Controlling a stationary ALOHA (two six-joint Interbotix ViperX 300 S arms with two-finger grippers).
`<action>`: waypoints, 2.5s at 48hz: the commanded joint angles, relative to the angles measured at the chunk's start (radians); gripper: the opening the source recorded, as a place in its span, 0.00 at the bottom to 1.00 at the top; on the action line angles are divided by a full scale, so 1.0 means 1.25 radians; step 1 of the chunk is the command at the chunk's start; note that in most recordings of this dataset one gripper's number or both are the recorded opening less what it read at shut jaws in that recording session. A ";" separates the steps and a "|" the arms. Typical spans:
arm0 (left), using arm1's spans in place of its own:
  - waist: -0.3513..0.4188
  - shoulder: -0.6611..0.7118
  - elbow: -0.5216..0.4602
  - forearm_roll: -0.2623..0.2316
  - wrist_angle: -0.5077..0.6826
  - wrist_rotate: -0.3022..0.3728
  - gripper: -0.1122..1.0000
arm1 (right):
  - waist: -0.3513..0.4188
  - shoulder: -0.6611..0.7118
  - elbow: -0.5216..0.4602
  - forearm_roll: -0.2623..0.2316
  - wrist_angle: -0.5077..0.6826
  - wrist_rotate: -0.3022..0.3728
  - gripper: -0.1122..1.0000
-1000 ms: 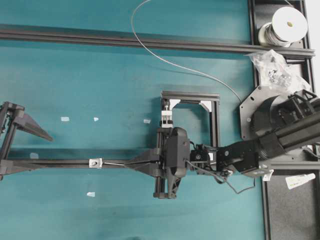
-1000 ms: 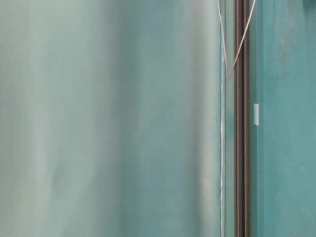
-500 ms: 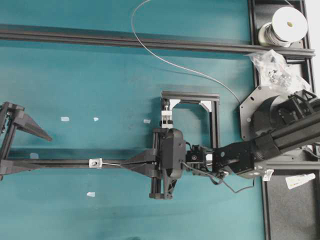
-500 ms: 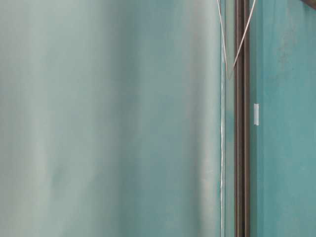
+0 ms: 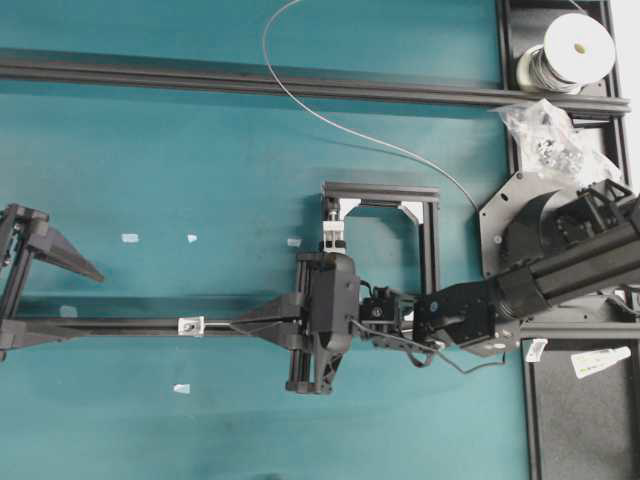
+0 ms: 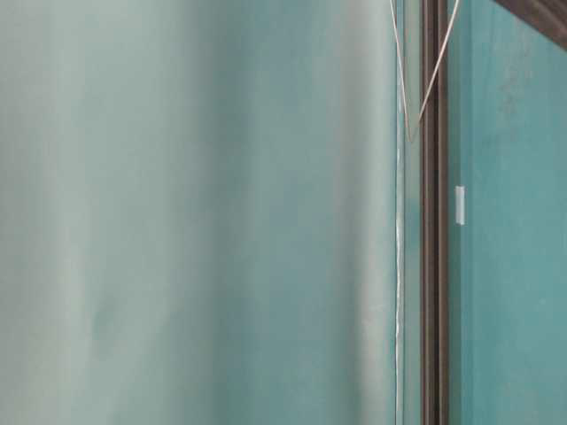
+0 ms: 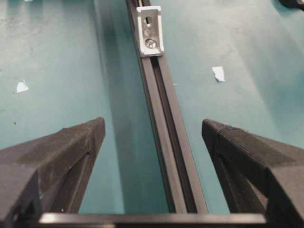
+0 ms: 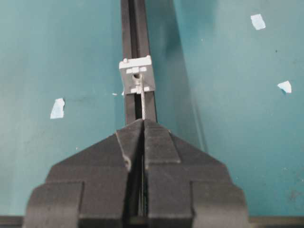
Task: Insert the wire through the hole in the metal fitting.
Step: 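Push the wire tip through the bracket hole with the right gripper, then move the left gripper to the wire end protruding past the bracket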
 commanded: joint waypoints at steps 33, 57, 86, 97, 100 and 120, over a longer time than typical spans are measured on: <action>-0.004 -0.006 -0.052 0.001 0.040 -0.001 0.69 | -0.011 0.018 -0.064 -0.018 -0.006 -0.040 0.09; -0.002 -0.005 -0.069 0.001 0.043 -0.002 0.69 | -0.015 0.031 -0.074 -0.018 -0.006 -0.042 0.09; -0.002 0.110 -0.198 0.006 0.044 0.002 0.69 | -0.015 0.031 -0.071 -0.018 -0.005 -0.043 0.09; -0.002 0.167 -0.228 0.004 0.044 -0.002 0.69 | -0.015 0.031 -0.071 -0.018 -0.007 -0.044 0.09; -0.002 0.182 -0.241 0.002 0.044 -0.002 0.69 | -0.015 0.031 -0.072 -0.017 -0.006 -0.044 0.09; 0.010 0.191 -0.261 0.001 0.045 -0.011 0.68 | -0.015 0.031 -0.075 -0.018 -0.004 -0.044 0.09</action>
